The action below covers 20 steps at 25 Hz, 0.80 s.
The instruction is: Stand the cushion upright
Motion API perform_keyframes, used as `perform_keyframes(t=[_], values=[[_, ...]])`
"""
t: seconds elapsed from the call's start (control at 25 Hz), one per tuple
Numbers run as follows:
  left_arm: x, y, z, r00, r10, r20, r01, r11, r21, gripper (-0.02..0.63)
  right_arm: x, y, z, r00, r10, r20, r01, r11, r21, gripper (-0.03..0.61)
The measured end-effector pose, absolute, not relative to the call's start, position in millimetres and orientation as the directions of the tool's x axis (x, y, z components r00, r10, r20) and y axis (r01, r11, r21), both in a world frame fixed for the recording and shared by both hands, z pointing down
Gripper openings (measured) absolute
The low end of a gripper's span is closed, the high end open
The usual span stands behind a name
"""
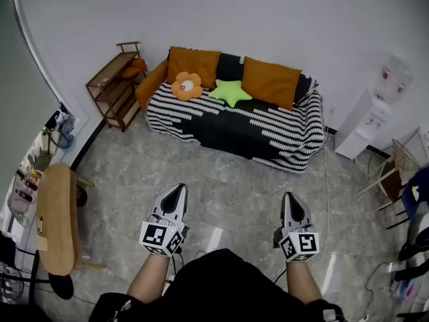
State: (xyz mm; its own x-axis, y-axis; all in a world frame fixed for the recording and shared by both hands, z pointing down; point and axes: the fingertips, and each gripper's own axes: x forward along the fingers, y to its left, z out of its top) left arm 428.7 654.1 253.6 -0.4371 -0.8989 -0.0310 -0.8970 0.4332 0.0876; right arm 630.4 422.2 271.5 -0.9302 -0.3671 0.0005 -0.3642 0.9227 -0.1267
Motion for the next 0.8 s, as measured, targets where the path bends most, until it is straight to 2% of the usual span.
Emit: perform_keyframes(t=[0.8], values=[[449.7, 638.9, 261.3, -0.398, -0.917, -0.004, -0.911, 0.394, 0.125, 0.017, 637.9, 430.9, 282.2, -0.927, -0.373, 0.028, -0.372, 0.914, -0.164, 0.029]])
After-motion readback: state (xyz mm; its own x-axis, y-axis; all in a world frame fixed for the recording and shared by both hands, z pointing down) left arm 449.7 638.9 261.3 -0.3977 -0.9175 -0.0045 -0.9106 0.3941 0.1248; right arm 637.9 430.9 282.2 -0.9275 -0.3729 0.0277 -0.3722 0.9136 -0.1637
